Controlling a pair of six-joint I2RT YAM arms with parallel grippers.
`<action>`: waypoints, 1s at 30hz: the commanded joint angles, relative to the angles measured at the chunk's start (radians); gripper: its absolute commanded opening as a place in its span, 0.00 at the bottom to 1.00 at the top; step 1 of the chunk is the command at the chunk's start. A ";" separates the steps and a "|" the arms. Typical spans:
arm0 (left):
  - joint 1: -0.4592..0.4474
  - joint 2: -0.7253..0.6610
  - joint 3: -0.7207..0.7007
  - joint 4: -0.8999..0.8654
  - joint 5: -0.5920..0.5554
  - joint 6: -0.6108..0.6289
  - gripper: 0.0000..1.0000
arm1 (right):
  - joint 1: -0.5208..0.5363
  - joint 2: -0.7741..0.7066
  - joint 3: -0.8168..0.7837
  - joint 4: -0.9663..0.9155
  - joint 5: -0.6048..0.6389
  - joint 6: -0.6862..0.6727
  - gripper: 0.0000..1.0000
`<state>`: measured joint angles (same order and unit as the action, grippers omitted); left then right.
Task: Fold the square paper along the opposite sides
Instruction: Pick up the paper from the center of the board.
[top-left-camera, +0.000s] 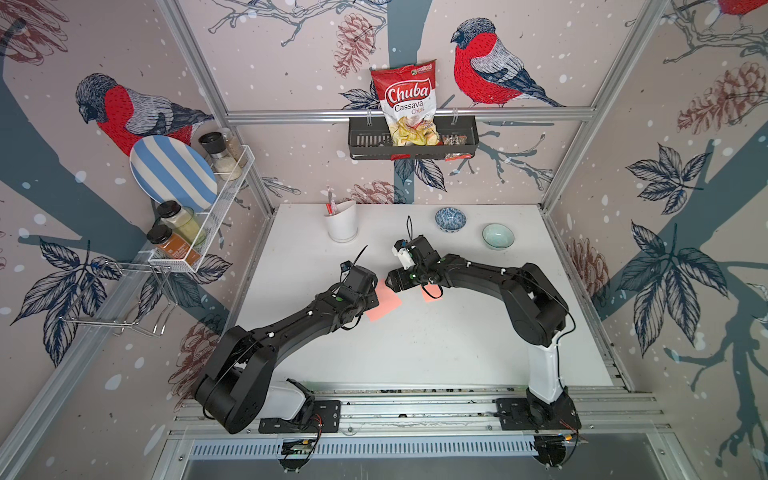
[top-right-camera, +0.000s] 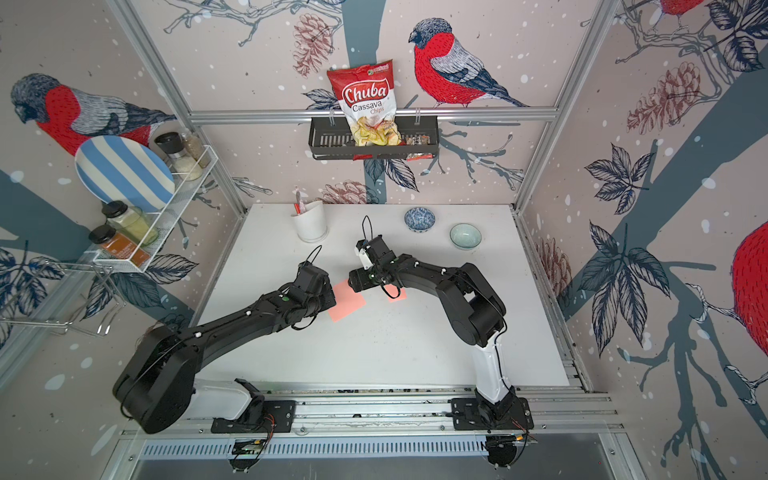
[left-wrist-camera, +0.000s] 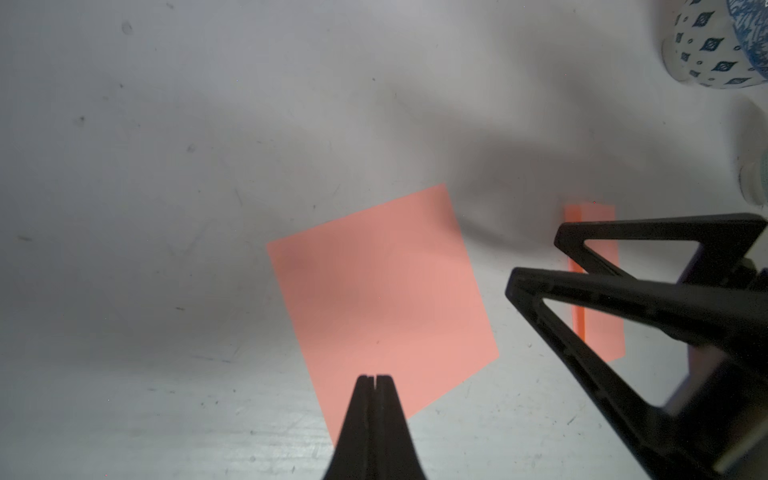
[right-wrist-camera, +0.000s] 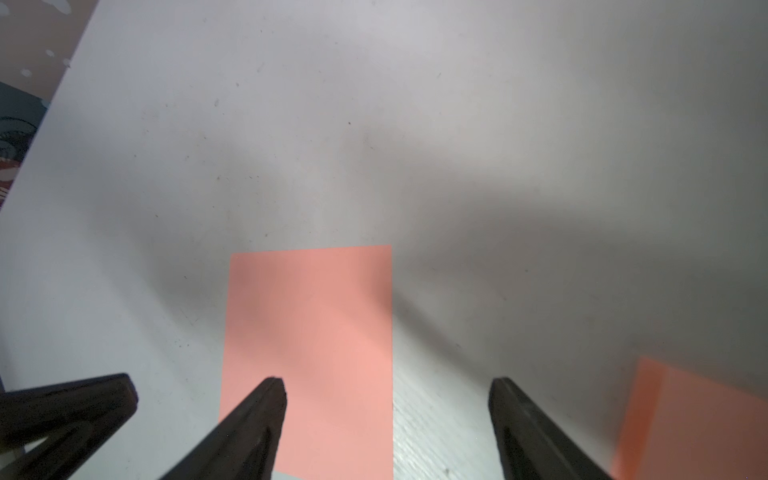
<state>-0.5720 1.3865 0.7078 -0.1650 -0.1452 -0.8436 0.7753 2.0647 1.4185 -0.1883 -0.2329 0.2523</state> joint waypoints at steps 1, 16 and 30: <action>0.004 0.019 -0.019 0.100 0.044 -0.048 0.00 | 0.023 0.046 0.055 -0.080 0.013 -0.028 0.81; 0.062 0.216 0.052 0.098 0.135 -0.057 0.00 | 0.069 0.153 0.210 -0.273 0.079 -0.042 0.75; 0.082 0.296 0.047 0.128 0.166 -0.006 0.00 | 0.118 0.188 0.224 -0.403 0.089 -0.032 0.66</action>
<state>-0.4915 1.6615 0.7647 0.0051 -0.0013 -0.8799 0.8787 2.2391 1.6684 -0.4500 -0.0937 0.2096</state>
